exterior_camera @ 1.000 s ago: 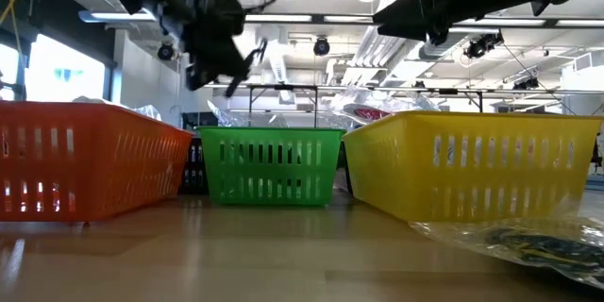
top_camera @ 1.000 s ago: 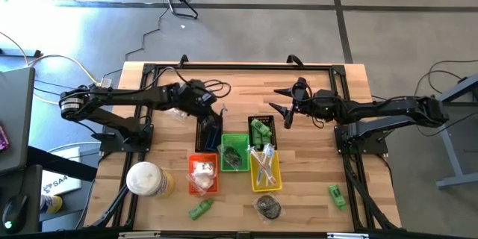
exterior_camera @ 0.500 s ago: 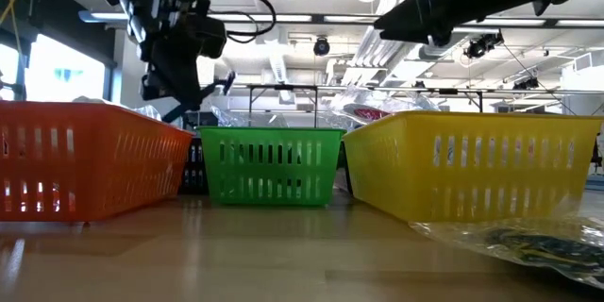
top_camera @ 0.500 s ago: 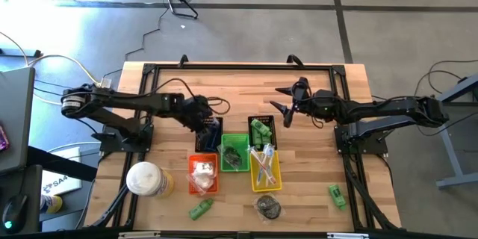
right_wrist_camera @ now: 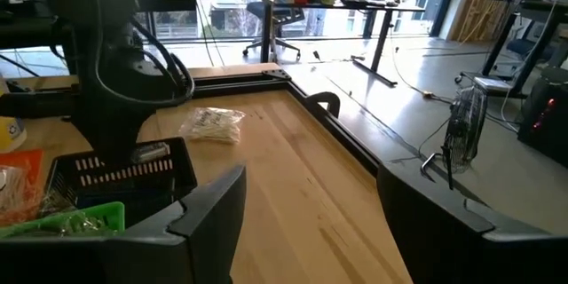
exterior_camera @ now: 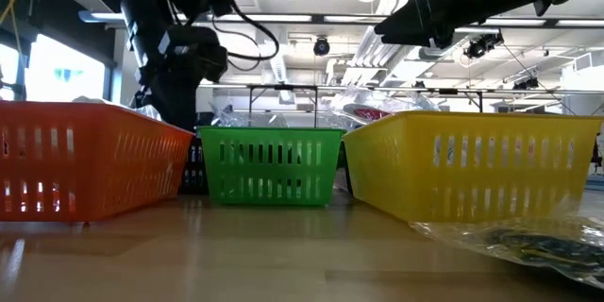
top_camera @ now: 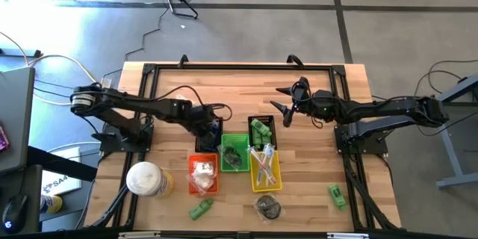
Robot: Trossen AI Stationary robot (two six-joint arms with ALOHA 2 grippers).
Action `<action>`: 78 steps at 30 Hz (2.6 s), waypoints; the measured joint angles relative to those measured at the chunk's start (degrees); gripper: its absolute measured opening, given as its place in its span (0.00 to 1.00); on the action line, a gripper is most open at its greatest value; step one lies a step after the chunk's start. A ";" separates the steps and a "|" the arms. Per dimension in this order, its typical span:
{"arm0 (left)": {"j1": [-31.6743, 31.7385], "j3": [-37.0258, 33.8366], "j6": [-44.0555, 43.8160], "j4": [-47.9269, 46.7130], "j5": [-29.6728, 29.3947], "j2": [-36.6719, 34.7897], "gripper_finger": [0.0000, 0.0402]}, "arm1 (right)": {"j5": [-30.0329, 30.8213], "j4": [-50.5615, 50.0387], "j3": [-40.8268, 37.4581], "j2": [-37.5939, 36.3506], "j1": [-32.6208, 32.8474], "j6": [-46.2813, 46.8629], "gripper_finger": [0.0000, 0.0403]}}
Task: Pick & Place Travel size toiletries
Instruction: Put the blue razor into the left black bin, then put the white vanity pack into the orange bin
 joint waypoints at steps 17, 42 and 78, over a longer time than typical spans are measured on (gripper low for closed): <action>0.00 0.00 2.12 0.18 0.23 2.29 0.16 | 0.00 -0.11 0.00 0.00 0.00 -0.13 0.61; 0.07 9.11 17.42 -3.74 1.40 2.07 0.15 | -0.04 -0.54 -0.04 -0.03 0.30 0.15 0.61; 5.35 2.44 37.47 24.43 -1.24 -0.83 0.00 | -0.06 -30.12 7.45 -0.32 10.42 20.06 0.46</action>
